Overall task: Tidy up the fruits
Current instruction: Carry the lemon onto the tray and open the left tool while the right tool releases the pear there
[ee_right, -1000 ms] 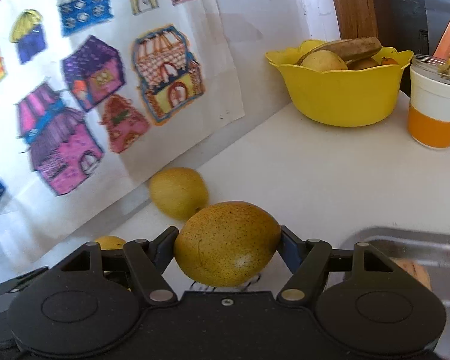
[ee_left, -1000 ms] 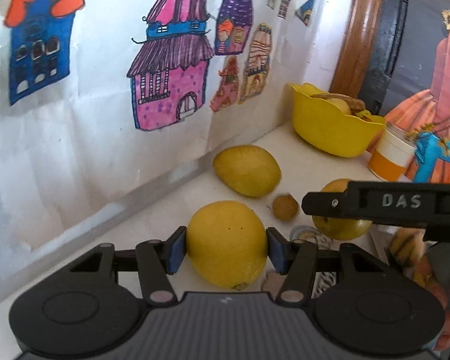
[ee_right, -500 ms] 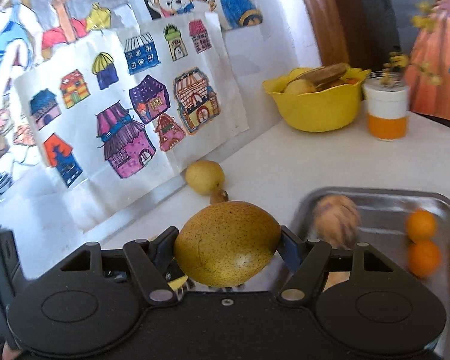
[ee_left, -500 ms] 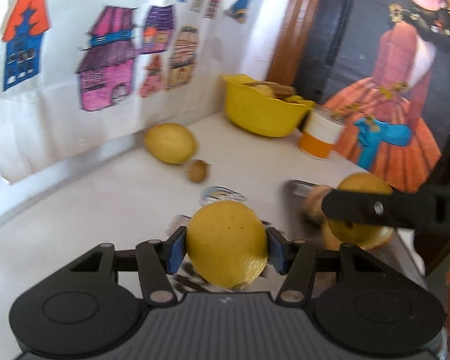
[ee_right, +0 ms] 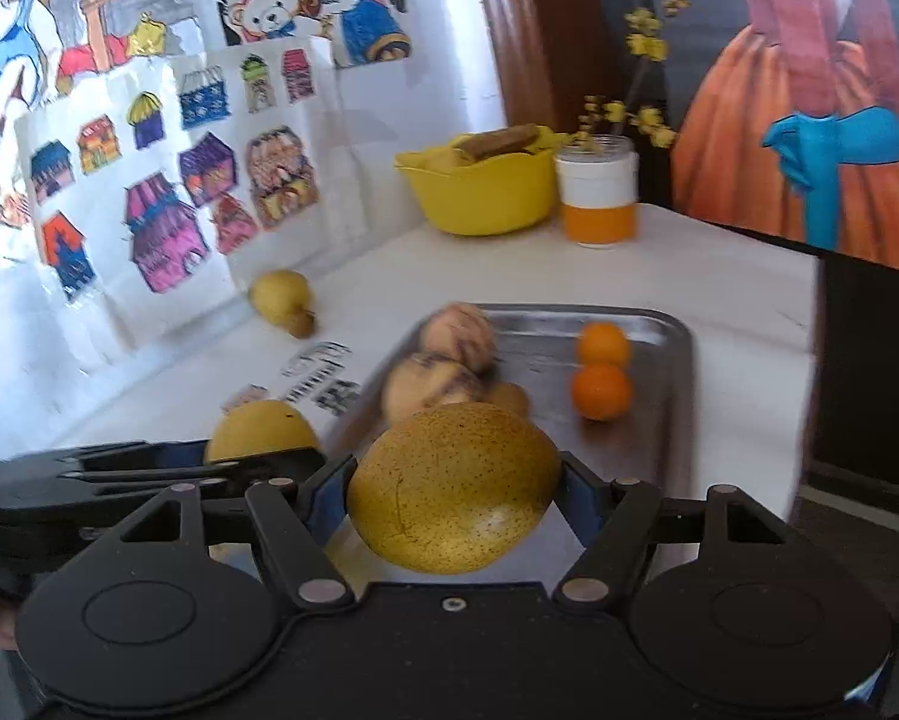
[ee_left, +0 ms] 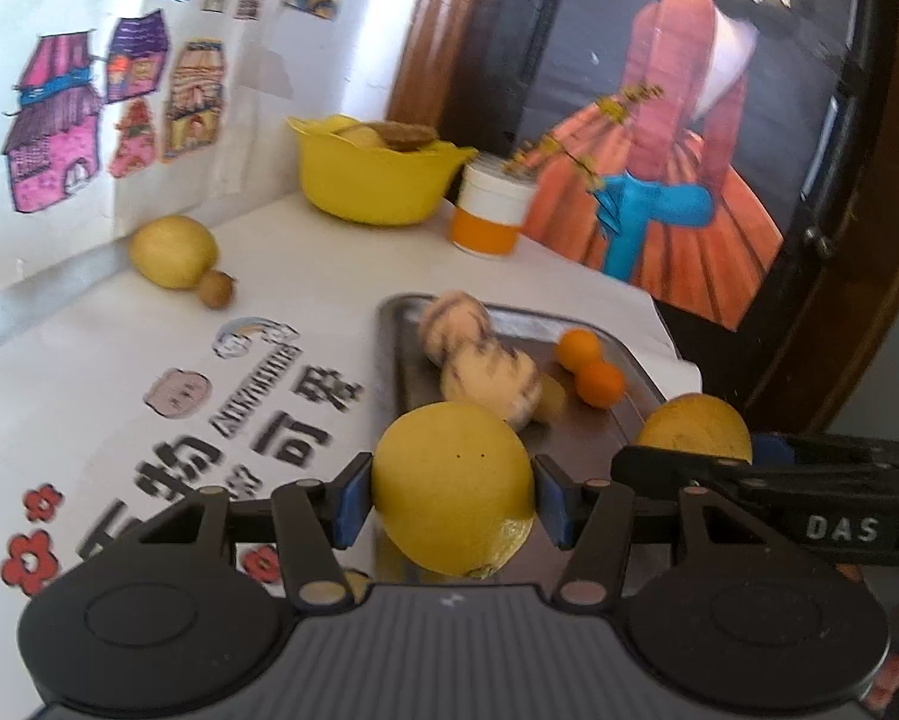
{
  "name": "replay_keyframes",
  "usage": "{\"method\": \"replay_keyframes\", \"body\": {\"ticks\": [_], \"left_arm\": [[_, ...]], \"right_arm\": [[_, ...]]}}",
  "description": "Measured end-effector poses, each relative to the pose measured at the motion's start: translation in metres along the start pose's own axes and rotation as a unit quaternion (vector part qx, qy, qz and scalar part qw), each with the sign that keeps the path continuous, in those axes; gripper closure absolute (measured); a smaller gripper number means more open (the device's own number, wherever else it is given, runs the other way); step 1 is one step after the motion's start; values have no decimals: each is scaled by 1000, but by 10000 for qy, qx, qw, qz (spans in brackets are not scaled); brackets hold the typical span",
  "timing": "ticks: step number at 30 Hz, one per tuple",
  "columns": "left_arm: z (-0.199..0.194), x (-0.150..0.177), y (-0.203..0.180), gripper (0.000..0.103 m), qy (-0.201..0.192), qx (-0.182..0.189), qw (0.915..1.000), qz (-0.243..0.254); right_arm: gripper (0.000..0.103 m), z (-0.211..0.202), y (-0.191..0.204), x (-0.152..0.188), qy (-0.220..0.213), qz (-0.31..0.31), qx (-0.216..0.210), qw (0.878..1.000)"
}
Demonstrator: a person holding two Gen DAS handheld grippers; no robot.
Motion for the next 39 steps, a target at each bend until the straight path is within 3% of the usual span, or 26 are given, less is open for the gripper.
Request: {"method": "replay_keyframes", "body": {"ticks": [14, 24, 29, 34, 39], "left_arm": [[16, 10, -22, 43, 156, -134, 9995, 221], [16, 11, -25, 42, 121, -201, 9991, 361], [9, 12, -29, 22, 130, -94, 9992, 364], [-6, 13, -29, 15, 62, 46, 9997, 246], [-34, 11, -19, 0, -153, 165, 9997, -119]], "right_arm": [[31, 15, -39, 9, -306, -356, 541, 9974], [30, 29, -40, 7, -419, -620, 608, 9953], [29, 30, -37, 10, -435, -839, 677, 9932], [16, 18, -37, 9, -634, -729, 630, 9933], [4, -10, -31, 12, -849, -597, 713, 9920]]}}
Point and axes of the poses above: each gripper's, at about its wrist camera, not at the fingertips, and z roughly the way its jaws point, y to its left, x to its underside, the point moved 4 cm from there along z, roughly the way its jaws point, and after that the axes turned 8 degrees about z, right-handed, at the moved point
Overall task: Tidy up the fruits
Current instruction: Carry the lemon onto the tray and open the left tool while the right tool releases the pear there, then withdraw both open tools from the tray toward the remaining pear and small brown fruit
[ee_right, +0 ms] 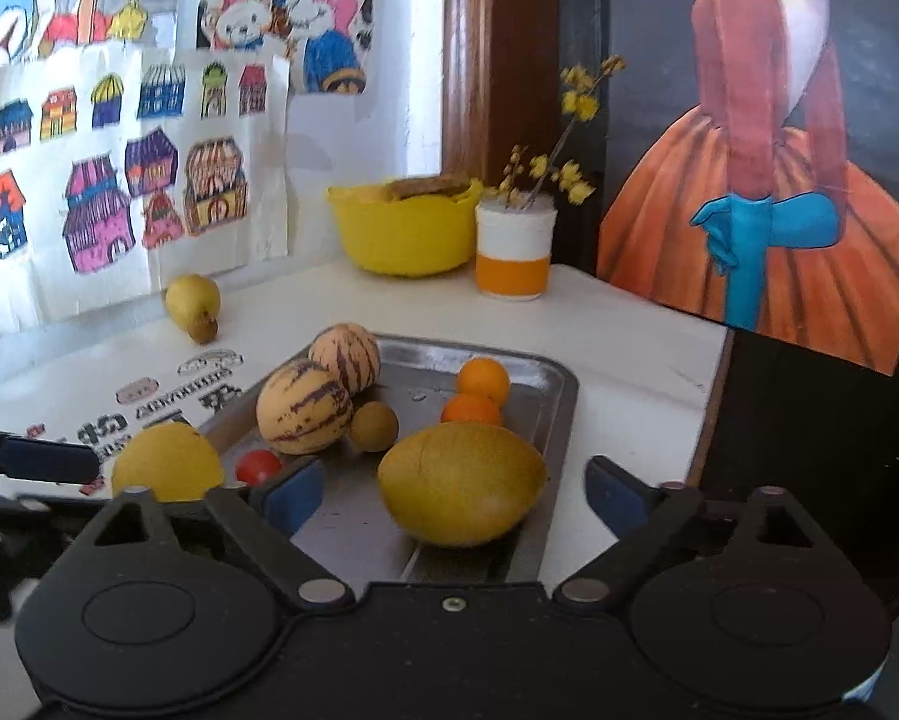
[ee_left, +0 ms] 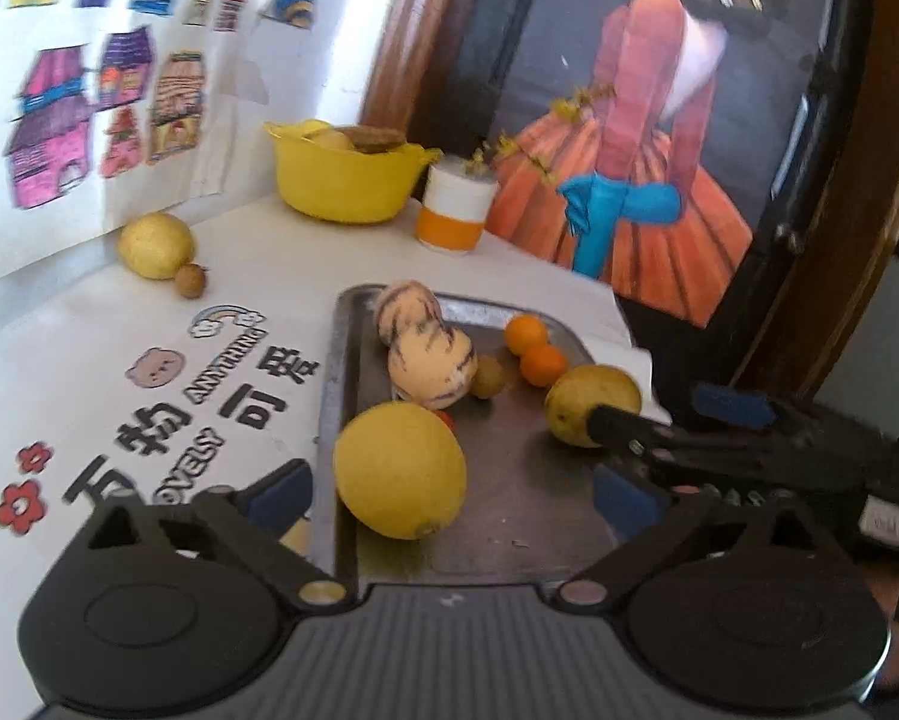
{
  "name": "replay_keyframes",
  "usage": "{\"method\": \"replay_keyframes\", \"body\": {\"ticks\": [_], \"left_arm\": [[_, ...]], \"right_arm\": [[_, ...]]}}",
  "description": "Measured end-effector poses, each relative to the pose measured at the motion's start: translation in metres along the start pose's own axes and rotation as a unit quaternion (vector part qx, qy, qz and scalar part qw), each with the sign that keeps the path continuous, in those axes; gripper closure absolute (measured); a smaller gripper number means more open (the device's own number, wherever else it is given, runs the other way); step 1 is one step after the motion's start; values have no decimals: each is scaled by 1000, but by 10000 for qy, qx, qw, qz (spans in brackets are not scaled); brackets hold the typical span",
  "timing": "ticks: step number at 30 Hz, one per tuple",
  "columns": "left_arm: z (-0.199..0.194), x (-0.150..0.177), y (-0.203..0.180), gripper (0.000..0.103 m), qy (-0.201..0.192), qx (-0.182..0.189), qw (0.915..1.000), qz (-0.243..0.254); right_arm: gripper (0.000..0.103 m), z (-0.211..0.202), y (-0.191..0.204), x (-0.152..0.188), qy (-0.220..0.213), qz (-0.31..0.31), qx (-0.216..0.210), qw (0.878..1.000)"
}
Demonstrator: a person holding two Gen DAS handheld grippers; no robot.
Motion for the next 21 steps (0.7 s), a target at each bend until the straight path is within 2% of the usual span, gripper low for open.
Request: {"method": "replay_keyframes", "body": {"ticks": [5, 9, 15, 21], "left_arm": [[-26, 3, 19, 0, -32, -116, 9999, -123], [-47, 10, 34, 0, 40, -230, 9997, 120], [-72, 27, 67, 0, 318, -506, 9969, 516], [-83, 43, 114, 0, 668, -770, 9944, 262]], "right_arm": [[1, -39, 10, 3, -108, 119, 142, 9998], [1, -66, 22, 13, 163, 279, 189, 9993], [1, -94, 48, 41, 821, 300, 183, 9960], [1, -103, 87, 61, 1156, 138, 94, 9932]]}}
Point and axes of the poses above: each gripper's, at about its wrist camera, not at the fingertips, and z roughly the way its jaws point, y to its left, x to its underside, the point moved 4 cm from there along z, roughly the way its jaws point, and after that the axes turned 8 degrees about z, right-handed, at the moved point
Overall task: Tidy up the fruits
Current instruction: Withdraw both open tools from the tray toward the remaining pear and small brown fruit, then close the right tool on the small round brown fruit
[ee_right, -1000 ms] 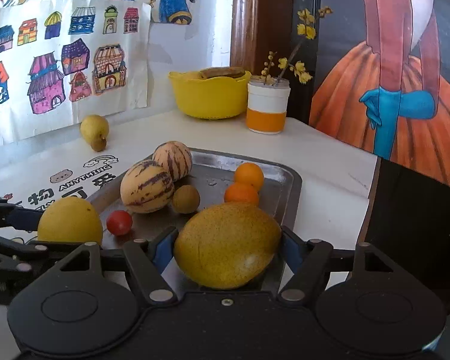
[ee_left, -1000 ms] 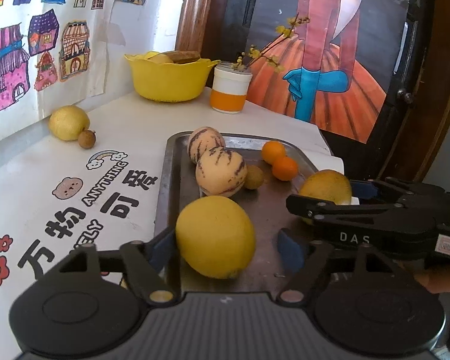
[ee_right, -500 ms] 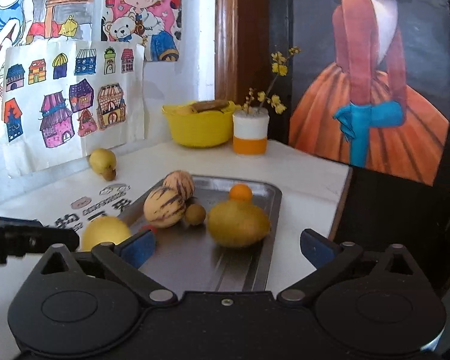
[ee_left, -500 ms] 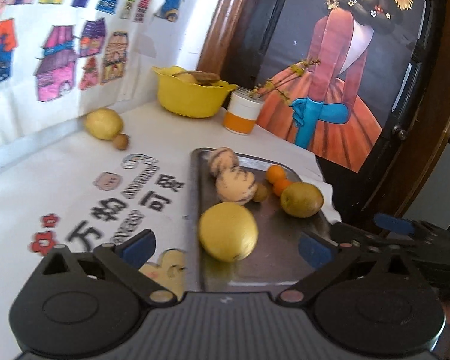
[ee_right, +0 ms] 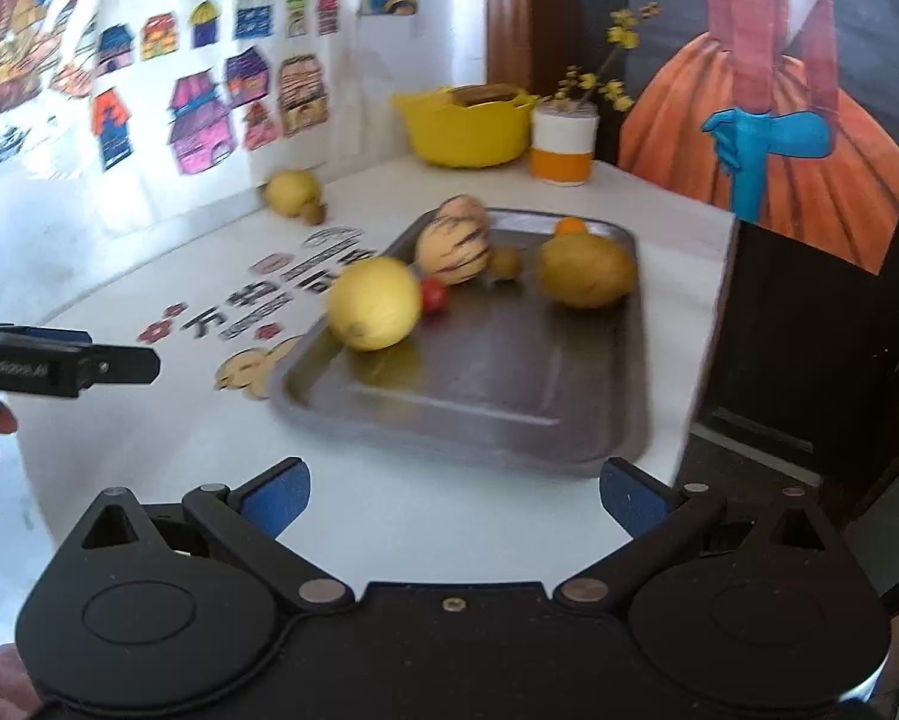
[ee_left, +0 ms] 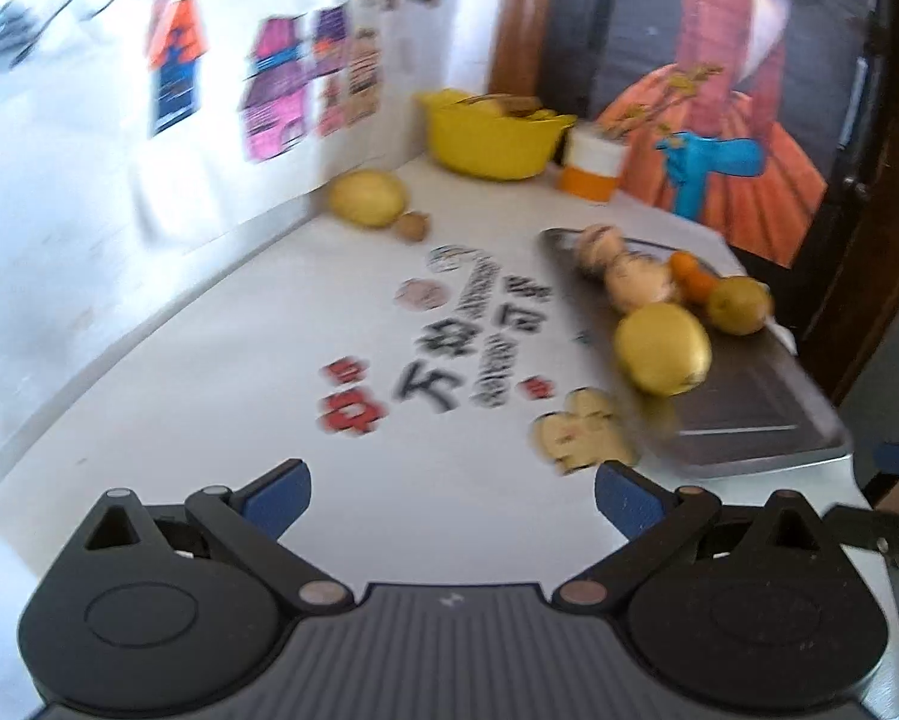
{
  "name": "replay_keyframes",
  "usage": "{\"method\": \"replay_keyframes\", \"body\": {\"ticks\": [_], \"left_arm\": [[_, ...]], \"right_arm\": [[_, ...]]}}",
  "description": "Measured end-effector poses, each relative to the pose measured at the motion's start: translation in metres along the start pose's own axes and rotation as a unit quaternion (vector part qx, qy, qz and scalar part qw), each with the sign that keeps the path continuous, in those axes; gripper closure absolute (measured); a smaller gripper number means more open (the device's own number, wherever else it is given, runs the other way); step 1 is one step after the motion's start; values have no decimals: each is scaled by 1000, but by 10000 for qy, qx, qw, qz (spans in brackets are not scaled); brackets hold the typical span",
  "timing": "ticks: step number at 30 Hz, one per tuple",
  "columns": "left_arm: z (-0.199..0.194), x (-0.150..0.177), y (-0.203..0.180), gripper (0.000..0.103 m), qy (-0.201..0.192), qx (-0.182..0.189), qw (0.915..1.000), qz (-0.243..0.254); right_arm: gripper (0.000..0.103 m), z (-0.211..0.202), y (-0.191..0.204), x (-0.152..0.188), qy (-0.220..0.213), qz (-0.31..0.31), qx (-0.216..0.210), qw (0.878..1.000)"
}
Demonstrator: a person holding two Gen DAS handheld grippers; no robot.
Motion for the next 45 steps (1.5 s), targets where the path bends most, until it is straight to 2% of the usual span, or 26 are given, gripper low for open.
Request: {"method": "replay_keyframes", "body": {"ticks": [6, 10, 14, 21, 25, 29, 32, 35, 38, 43, 45], "left_arm": [[-4, -6, 47, 0, 74, -273, 9996, -96], [5, -20, 70, 0, 118, -507, 9986, -8], [20, -40, 88, 0, 114, -557, 9981, -228], [55, -94, 84, 0, -327, -504, 9954, -744], [86, -121, 77, 0, -566, -569, 9902, -1143], [120, -141, 77, 0, -617, -543, 9860, -1450], [143, -150, 78, 0, -593, -577, 9838, -1593], [164, -155, 78, 1, -515, -623, 9838, -1598], [178, -159, 80, 1, -471, -690, 9815, -1720], [198, -163, 85, 1, -400, -736, 9758, -2021], [204, -165, 86, 1, -381, -708, 9745, -2097]], "right_arm": [[1, 5, 44, -4, 189, -221, -388, 9988], [1, 13, 74, -22, 102, -520, -639, 9966], [1, 26, 99, -51, -156, -849, -798, 9931], [1, 72, 122, -119, -781, -1516, -1010, 9802], [1, 102, 121, -148, -938, -1700, -1130, 9744], [1, 137, 120, -170, -750, -1904, -1294, 9703], [3, 164, 124, -180, -255, -2213, -1682, 9602], [5, 191, 124, -192, 80, -2358, -1750, 9559], [9, 214, 125, -204, 341, -2241, -1878, 9557], [15, 239, 126, -211, 484, -2139, -1956, 9558], [21, 248, 127, -213, 568, -2145, -1924, 9559]]}}
Point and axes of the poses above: each gripper's, at about its wrist camera, not at the fingertips, and z roughly the way its jaws point, y to its left, x to its underside, the point moved 4 cm from there along z, roughly the way its jaws point, and after that the axes turned 8 degrees about z, right-handed, at the moved point
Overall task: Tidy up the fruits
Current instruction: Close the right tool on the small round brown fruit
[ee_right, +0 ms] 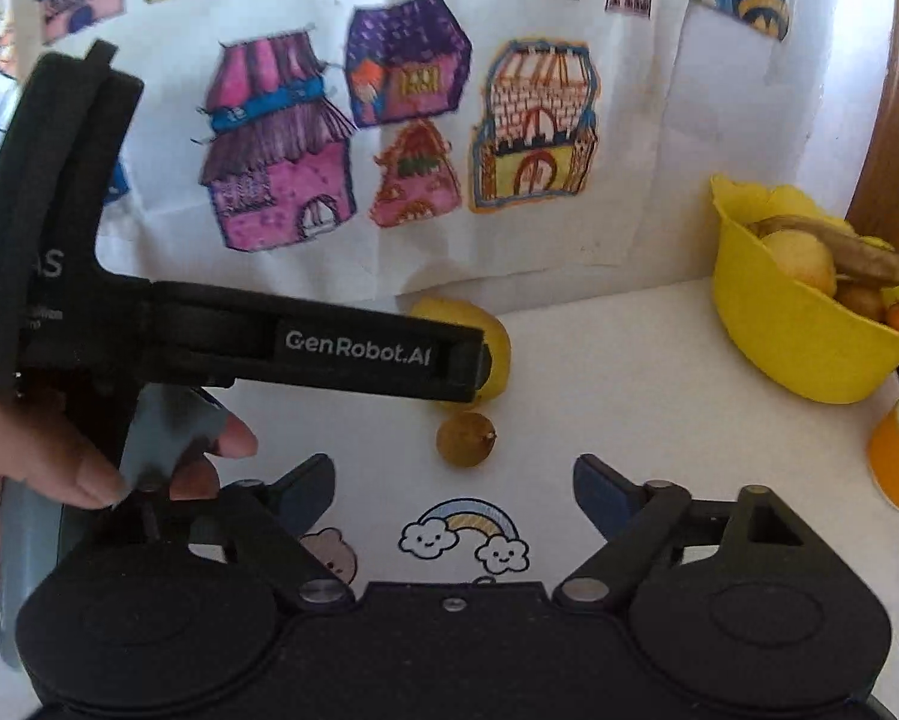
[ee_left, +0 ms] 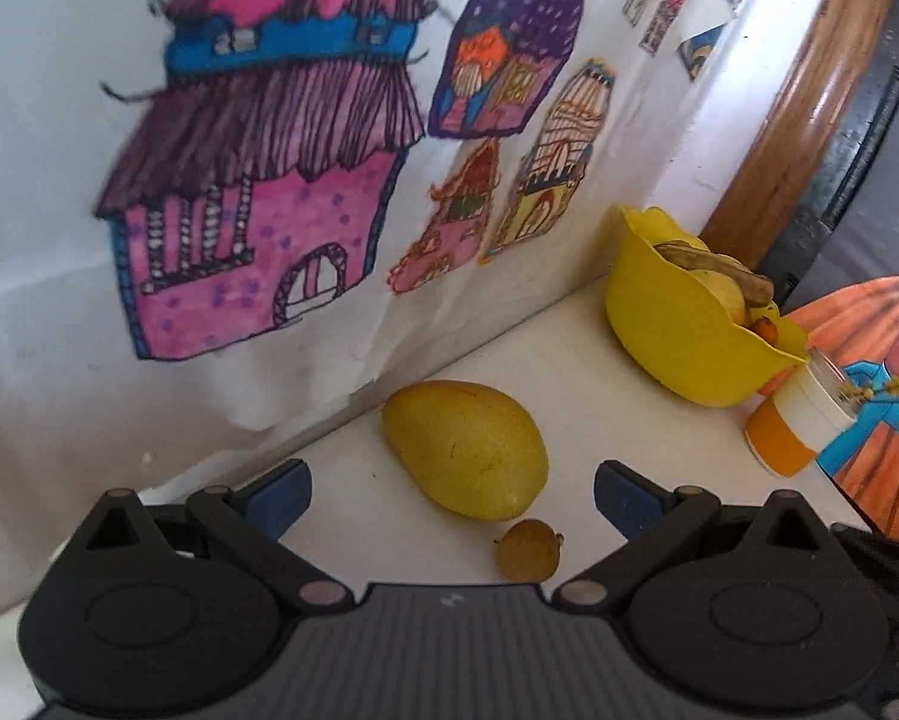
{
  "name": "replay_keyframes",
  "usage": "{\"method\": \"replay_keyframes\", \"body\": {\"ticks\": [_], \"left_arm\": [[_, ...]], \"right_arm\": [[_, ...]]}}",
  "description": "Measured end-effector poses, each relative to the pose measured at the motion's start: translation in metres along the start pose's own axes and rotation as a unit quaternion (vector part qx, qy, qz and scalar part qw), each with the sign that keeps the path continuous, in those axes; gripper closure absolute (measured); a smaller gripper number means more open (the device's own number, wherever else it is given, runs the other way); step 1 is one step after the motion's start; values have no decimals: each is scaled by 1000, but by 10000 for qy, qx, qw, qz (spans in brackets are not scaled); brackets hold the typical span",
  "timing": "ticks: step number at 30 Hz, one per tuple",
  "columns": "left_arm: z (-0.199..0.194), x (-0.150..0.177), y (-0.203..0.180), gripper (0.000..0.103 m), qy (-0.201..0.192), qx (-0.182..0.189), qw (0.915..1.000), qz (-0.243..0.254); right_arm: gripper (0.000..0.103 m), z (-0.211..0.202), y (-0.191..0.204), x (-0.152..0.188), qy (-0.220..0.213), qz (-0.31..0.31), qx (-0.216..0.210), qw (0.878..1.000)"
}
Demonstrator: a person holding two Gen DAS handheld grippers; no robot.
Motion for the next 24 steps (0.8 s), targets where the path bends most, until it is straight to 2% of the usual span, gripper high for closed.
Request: {"method": "replay_keyframes", "body": {"ticks": [6, 13, 17, 21, 24], "left_arm": [[16, -1, -1, 7, -2, -86, 9999, -60], [26, -4, -3, 7, -119, -163, 9998, 16], [26, -3, -4, 8, -143, -240, 9994, 199], [27, -3, -4, 11, -178, -192, 9994, 203], [25, -2, -2, 19, -199, -40, 9998, 78]], "right_arm": [[33, 19, -6, -7, 164, 54, -89, 9998], [37, 27, -11, -7, 145, 161, -267, 9994], [50, 29, -7, -4, 205, 51, -196, 9996], [50, 35, -10, -2, 249, 70, -107, 9996], [51, 44, -10, -6, 258, 86, -102, 9996]]}}
Point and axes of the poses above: each gripper's, at about its wrist camera, not at the fingertips, and z roughly the way its jaws point, y to its left, x to its underside, the point moved 4 cm from there along z, roughly the way its jaws point, and after that the axes turned 8 degrees about z, right-handed, at the moved point
